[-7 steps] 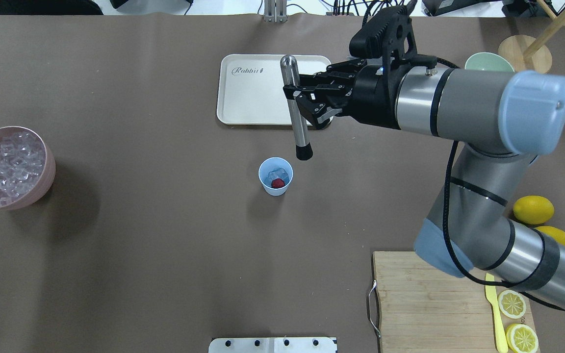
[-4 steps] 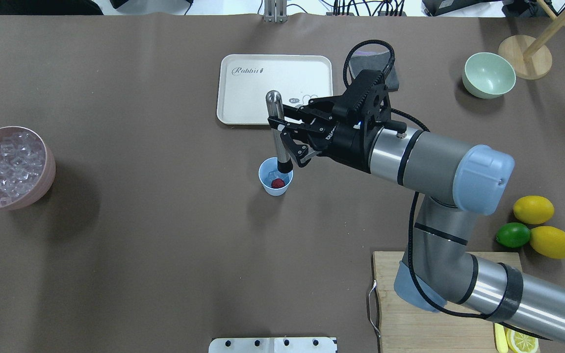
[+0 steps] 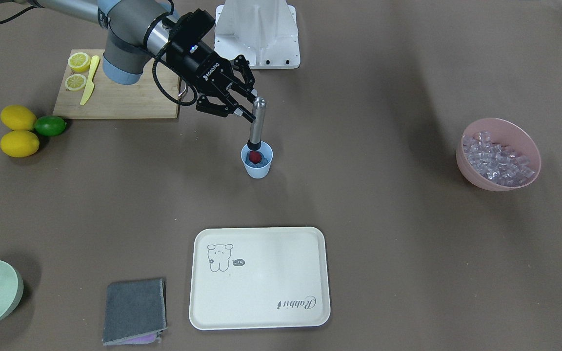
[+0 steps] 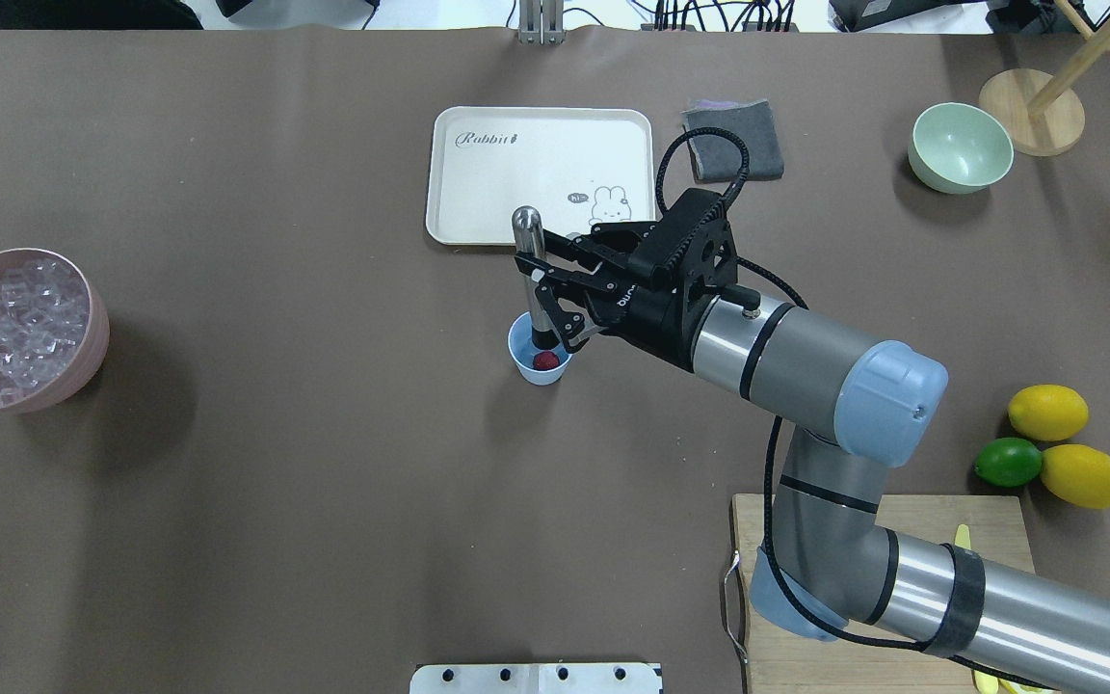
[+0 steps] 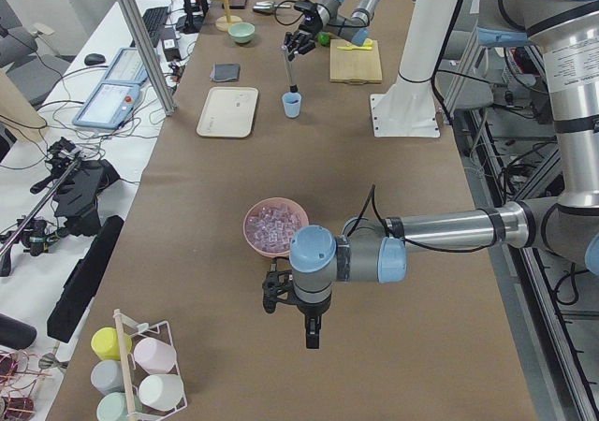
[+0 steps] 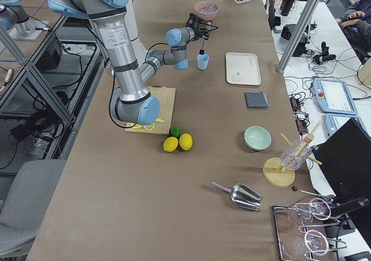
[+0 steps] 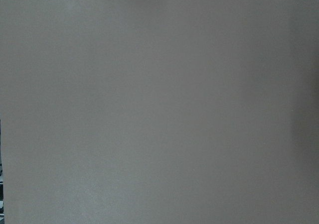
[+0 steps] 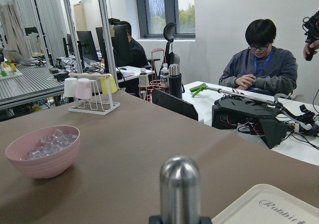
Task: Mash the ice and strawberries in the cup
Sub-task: 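Push the muddler down into the cup repeatedly with the right gripper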
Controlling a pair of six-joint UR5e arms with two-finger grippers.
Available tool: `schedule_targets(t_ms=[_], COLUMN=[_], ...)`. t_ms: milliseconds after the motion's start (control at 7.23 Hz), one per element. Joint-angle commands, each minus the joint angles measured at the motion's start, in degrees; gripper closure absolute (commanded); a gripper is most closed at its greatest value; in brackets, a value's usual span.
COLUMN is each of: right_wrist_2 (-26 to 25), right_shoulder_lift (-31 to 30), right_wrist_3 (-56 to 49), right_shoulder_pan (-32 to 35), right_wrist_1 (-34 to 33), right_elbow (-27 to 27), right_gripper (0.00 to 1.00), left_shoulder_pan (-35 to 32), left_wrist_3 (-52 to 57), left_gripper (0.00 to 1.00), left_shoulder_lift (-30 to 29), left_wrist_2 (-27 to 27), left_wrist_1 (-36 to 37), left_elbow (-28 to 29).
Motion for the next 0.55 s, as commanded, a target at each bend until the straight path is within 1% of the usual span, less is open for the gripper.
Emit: schedule_targets(t_ms=[0,415], right_wrist_2=[-2.04,-2.23], right_shoulder_lift=[2.15,1.28], right_wrist_3=[-0.03,-0.29], right_shoulder_pan=[-0.64,-2.39], right_wrist_1=[5.31,4.99], right_elbow=[-6.18,-6.56], right_gripper=[1.0,1.0], left_shoulder_pan=[0.01,0.01], left_wrist_3=[0.0,0.0], left_gripper=[0.01,0.01], left_shoulder_lift=[0.58,0.77], left_wrist_2=[-0.01,-0.01], left_wrist_1=[-0.41,-0.5], left_elbow=[-0.18,-0.27])
